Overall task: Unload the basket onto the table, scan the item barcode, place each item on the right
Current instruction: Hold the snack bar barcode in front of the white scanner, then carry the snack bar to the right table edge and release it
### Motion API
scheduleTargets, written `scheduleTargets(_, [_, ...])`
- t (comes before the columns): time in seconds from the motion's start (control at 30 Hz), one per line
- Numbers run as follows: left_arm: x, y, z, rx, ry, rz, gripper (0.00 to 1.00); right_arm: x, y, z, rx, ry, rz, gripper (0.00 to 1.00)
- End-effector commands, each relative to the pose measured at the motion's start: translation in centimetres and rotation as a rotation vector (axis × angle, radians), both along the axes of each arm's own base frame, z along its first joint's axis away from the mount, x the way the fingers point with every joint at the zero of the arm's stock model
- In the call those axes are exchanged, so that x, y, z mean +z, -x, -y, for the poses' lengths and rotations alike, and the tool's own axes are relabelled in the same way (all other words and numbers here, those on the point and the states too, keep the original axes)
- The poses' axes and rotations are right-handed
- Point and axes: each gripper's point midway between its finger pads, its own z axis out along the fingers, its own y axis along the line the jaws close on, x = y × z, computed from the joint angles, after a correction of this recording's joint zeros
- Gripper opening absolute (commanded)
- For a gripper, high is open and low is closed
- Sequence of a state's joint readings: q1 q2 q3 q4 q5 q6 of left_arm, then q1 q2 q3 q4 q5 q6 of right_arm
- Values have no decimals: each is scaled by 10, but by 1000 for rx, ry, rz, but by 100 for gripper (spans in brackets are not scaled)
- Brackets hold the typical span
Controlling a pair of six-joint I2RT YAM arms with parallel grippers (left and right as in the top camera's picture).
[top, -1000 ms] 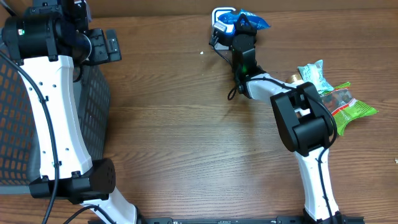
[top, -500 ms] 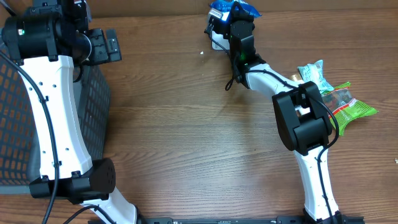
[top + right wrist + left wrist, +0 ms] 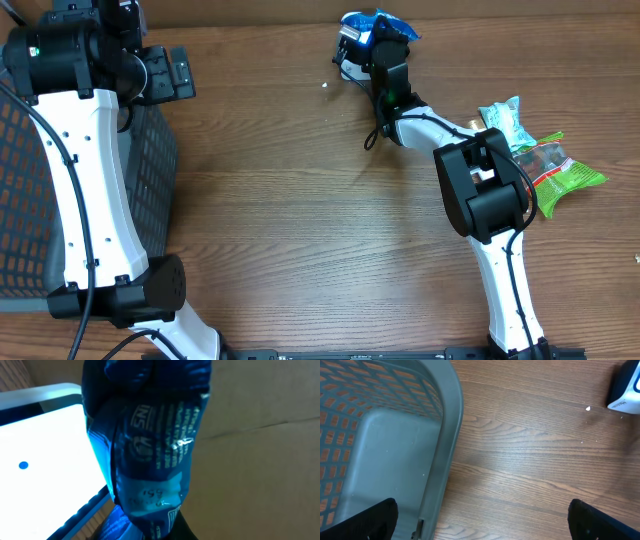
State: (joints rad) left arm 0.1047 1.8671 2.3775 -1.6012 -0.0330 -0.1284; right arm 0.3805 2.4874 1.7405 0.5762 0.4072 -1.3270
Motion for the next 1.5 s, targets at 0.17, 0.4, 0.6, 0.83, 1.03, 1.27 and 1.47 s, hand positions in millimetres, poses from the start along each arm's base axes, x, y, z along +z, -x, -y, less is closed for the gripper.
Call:
scheduleTargets(0.17, [13, 4, 4, -4, 6, 41, 99, 89, 22, -22, -100, -78, 129, 4])
scheduleTargets(0.4, [13, 4, 4, -4, 6, 41, 100, 110, 116, -68, -23, -194, -292, 4])
scheduleTargets(0.6, [13, 3, 4, -5, 6, 41, 100, 125, 259, -86, 189, -598, -905, 4])
scheduleTargets(0.83, [13, 3, 5, -6, 6, 41, 100, 103, 263, 40, -400, -807, -949, 4])
scheduleTargets(1.03, [14, 4, 5, -6, 6, 41, 99, 64, 266, 168, -832, -796, -884, 4])
scheduleTargets(1.27, [13, 3, 5, -6, 6, 41, 100, 31, 296, 228, -1066, -832, -964, 69])
scheduleTargets(1.47, [14, 3, 5, -6, 6, 42, 99, 102, 296, 174, -770, -1080, -974, 100])
